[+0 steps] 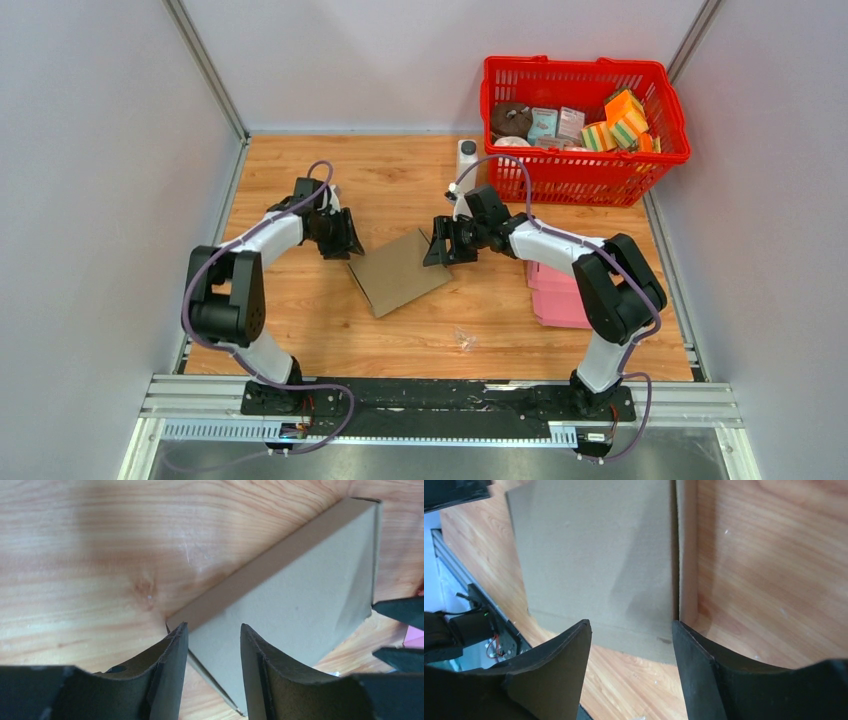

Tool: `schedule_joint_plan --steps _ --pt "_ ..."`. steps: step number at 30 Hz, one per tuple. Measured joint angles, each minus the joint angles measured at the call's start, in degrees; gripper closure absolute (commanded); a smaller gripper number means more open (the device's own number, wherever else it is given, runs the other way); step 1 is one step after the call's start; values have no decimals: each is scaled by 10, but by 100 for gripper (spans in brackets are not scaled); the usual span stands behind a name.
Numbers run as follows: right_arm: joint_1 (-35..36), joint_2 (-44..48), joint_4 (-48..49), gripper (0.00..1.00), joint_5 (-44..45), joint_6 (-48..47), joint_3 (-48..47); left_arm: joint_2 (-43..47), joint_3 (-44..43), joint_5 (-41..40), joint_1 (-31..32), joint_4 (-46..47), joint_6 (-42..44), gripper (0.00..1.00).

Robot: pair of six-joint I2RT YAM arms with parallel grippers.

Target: Fold the paper box

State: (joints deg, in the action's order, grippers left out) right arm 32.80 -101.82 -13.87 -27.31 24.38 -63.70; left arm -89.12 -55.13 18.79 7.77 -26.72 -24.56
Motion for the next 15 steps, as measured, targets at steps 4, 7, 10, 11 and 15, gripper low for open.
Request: schedule_joint_plan --steps 4,7,10,11,15 --pt "-3 -23 -19 33 18 -18 -32 76 11 -20 0 -3 0 43" --pt "-9 -34 -19 35 20 -23 -47 146 29 -41 0 -4 -5 40" --pt "-19 -43 -18 35 20 -28 -55 220 71 -54 0 -11 -25 40" --pt "-21 -43 -18 35 22 -31 -55 241 86 -55 0 -14 -33 40" --pt "-25 -43 -16 35 22 -37 -55 324 170 -39 0 -8 -77 45"
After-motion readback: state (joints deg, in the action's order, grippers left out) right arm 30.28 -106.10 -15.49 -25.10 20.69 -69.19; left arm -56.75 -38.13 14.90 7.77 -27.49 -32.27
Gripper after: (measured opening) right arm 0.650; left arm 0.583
